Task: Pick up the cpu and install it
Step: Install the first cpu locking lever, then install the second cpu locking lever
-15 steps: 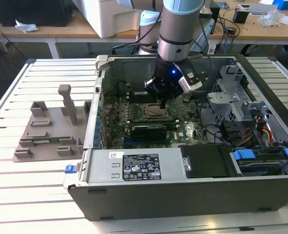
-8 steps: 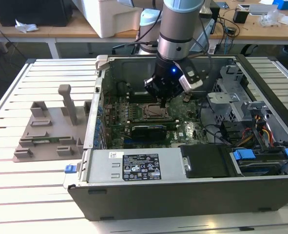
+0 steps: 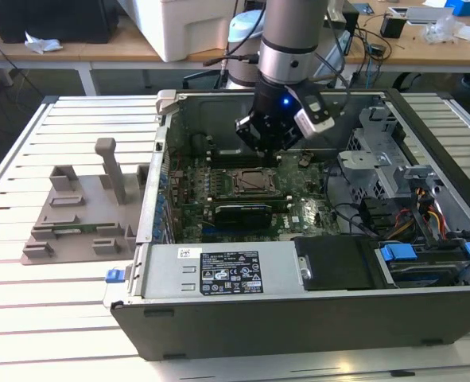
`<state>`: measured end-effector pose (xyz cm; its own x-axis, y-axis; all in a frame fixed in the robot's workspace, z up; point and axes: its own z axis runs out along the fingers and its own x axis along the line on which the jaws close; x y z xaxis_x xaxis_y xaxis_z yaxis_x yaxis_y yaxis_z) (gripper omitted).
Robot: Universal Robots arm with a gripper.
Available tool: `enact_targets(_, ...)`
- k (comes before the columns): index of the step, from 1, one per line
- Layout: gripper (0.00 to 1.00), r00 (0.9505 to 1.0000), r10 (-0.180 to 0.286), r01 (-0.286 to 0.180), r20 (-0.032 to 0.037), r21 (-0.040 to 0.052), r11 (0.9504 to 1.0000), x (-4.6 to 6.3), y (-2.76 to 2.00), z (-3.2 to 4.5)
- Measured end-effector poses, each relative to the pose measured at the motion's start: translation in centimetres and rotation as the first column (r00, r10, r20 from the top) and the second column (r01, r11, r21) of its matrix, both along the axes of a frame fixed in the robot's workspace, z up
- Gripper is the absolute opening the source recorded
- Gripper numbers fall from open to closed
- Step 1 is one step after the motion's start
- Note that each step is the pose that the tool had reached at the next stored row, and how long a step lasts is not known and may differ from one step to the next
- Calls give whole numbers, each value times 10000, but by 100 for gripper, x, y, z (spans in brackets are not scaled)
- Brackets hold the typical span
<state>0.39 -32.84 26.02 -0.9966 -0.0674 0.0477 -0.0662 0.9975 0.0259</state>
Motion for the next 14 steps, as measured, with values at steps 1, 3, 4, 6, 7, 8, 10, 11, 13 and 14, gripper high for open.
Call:
enact_targets(1, 11, 10000, 0, 0, 0, 0, 10000, 0, 0, 30)
enact_targets(3, 11, 10000, 0, 0, 0, -2, 10000, 0, 0, 105)
enact_targets(4, 11, 10000, 0, 0, 1, 2, 10000, 0, 0, 116)
enact_targets(6, 11, 10000, 0, 0, 0, 0, 10000, 0, 0, 117)
enact_targets(7, 11, 10000, 1, -1, 0, 0, 10000, 0, 0, 117)
enact_targets(8, 11, 10000, 0, 0, 0, 1, 10000, 0, 0, 117)
enact_targets(10, 11, 10000, 0, 0, 0, 0, 10000, 0, 0, 118)
enact_targets(11, 11, 10000, 0, 0, 0, 0, 10000, 0, 0, 118)
enact_targets(13, 11, 10000, 0, 0, 0, 28, 10000, -6, -151, 113)
enact_targets(14, 11, 10000, 1, -1, 0, 36, 10000, -10, -211, 109)
